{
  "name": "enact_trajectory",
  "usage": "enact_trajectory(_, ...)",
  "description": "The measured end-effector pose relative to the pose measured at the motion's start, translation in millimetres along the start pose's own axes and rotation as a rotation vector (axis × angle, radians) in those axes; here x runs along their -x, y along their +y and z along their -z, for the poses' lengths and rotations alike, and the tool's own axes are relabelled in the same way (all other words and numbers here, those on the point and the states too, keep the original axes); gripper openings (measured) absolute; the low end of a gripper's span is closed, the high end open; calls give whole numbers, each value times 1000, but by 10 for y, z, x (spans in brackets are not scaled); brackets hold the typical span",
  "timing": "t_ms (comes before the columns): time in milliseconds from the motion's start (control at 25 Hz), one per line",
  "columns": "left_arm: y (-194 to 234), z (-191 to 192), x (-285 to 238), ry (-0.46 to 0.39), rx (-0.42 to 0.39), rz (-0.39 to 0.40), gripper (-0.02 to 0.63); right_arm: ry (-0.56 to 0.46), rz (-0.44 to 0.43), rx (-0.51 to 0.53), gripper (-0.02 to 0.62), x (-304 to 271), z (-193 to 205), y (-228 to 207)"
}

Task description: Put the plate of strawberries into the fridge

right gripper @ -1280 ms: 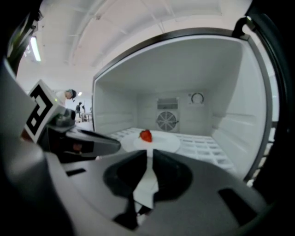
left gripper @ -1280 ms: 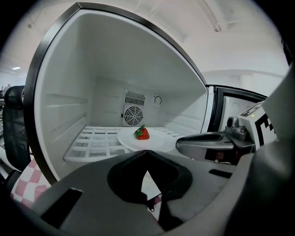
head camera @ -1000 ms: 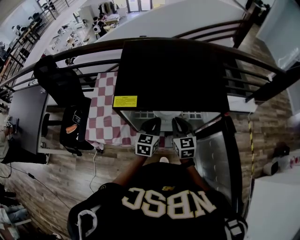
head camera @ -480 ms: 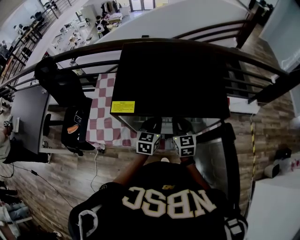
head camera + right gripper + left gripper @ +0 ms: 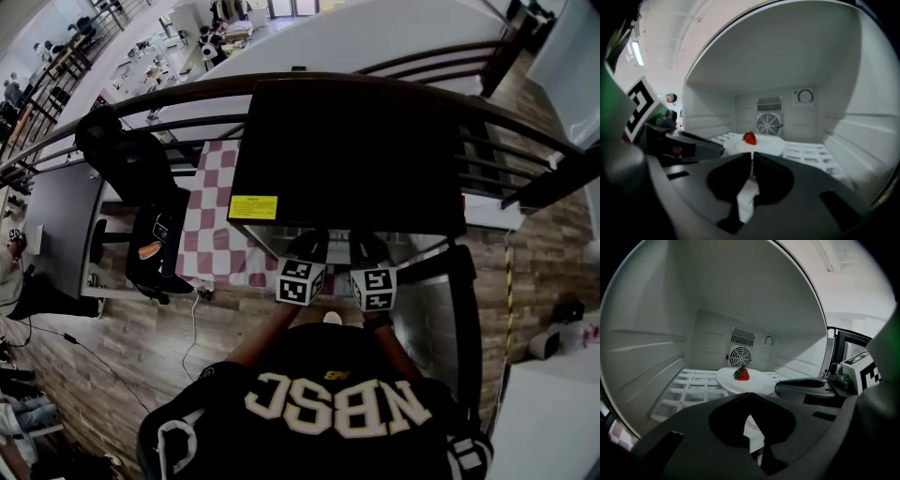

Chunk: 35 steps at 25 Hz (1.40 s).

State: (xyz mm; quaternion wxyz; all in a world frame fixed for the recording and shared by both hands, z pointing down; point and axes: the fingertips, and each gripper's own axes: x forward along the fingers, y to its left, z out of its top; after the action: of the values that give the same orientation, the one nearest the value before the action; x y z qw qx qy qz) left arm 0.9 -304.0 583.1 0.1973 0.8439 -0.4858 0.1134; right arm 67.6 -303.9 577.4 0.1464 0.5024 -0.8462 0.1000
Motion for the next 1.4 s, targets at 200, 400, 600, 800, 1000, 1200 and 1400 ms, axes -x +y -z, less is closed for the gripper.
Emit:
enact_trajectory(200,-85,-14,132,-31,22,23,17,-2,-1,-30,31,96,38,80)
enact_trajectory(400,-139,-87,322,-76,12,37,17,-18,14,-49,31,254,9,161)
enact_trajectory(600,-173,-116,534,-121,-24,30,17,-56,42,-60,26,500,-62,238)
enact_trajectory(800,-283,-129,717,-142,-19,50,17,-92,69,-66,21,739,-141,300)
enact_trajectory(1000,-359,-135,868,-190,-20,43,17,-115,74,-67,21,920,-170,373)
enact_trajectory(1200,-529,-135,975,-194,-16,80,17,-127,91,-50,21,1099,-204,410)
enact_trajectory(1400,-751,-6,1018,-153,22,182,17,-144,100,-49,20,1223,-218,475)
